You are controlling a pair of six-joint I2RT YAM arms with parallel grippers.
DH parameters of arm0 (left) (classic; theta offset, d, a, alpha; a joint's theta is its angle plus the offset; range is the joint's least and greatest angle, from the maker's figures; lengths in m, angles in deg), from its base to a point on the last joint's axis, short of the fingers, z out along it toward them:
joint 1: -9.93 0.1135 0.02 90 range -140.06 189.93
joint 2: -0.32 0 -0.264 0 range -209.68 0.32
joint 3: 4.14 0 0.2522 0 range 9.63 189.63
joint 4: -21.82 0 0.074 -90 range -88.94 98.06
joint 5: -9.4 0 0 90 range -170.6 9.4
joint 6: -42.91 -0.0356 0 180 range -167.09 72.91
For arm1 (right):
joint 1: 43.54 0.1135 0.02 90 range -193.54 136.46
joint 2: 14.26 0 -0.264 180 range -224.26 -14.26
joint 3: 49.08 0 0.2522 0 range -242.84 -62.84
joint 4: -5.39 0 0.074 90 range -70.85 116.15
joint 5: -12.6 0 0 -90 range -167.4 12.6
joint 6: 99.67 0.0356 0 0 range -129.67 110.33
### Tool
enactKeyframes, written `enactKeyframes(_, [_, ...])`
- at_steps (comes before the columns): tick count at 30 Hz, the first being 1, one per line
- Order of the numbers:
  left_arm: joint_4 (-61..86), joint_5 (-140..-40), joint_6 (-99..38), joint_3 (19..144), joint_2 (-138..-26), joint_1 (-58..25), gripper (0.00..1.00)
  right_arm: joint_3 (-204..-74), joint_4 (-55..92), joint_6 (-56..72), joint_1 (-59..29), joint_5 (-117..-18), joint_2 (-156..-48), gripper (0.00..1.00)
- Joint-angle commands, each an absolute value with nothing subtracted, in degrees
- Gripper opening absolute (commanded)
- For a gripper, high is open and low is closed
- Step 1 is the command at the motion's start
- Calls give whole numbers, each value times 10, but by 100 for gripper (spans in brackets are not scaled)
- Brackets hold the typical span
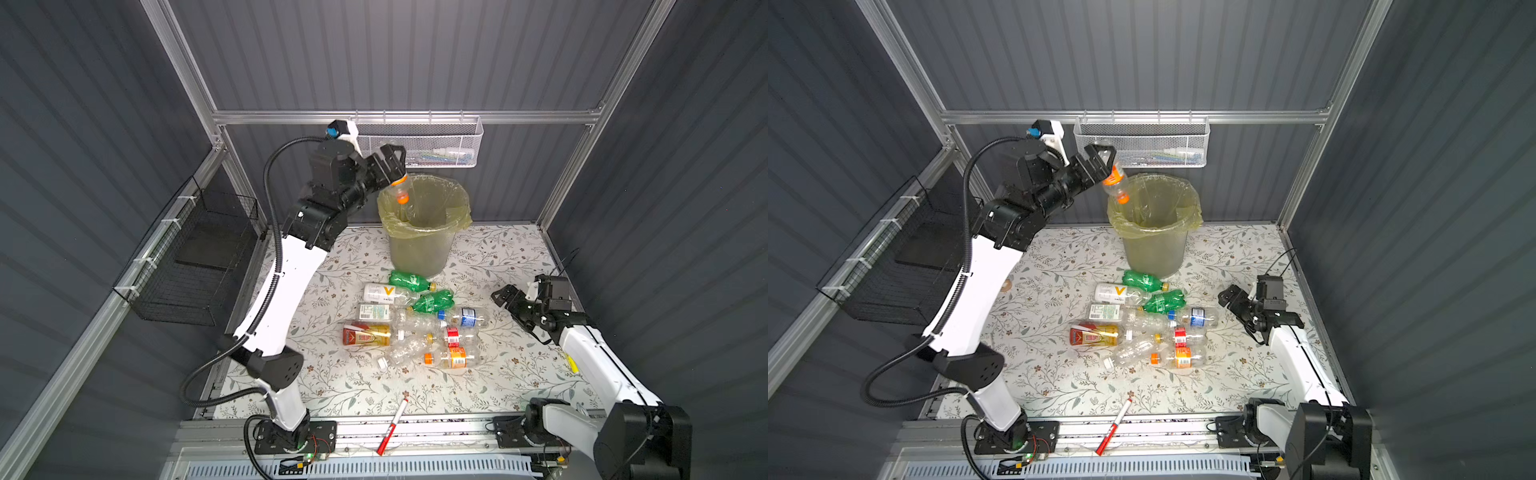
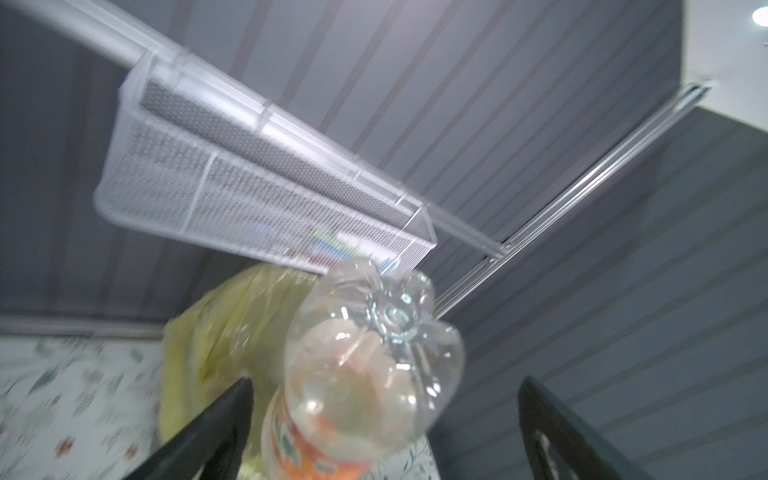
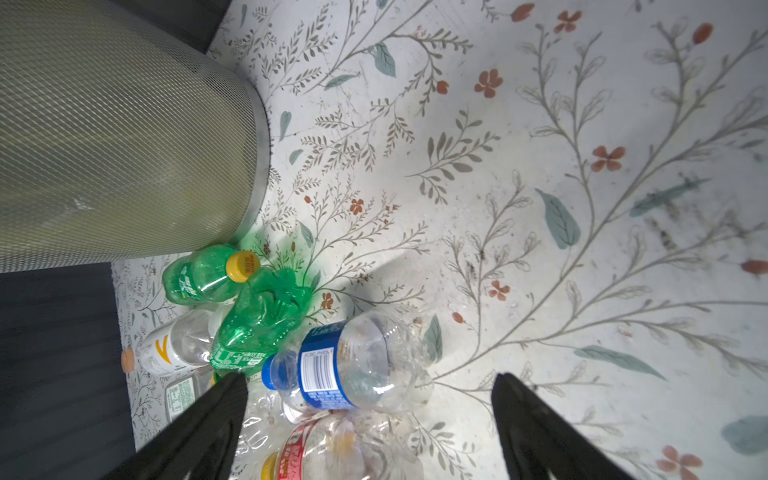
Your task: Throw the plastic bottles in the bin
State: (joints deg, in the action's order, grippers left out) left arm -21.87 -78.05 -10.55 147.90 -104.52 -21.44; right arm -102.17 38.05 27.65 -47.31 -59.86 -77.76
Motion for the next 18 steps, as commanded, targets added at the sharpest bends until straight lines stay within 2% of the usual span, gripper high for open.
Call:
enactKeyframes(1, [-229, -806, -142, 1459, -1056, -199, 100, -1023, 383, 280, -474, -598, -756, 95])
enactKeyframes(4, [-159, -798, -122, 1341, -994, -165, 100, -1013, 402, 265, -475, -604, -748, 95])
enactKeyframes(11, [-161, -747, -186, 1128, -827, -109, 100, -1032, 478, 180, -456, -602, -745, 93])
enactKeyframes(14, [-188, -740, -197, 1021, -769, -86, 100, -1062, 535, 124, -409, -618, -736, 93])
enactKeyframes(18, [-176, -756, -188, 852, -696, -64, 100, -1099, 604, 64, -301, -644, -736, 92])
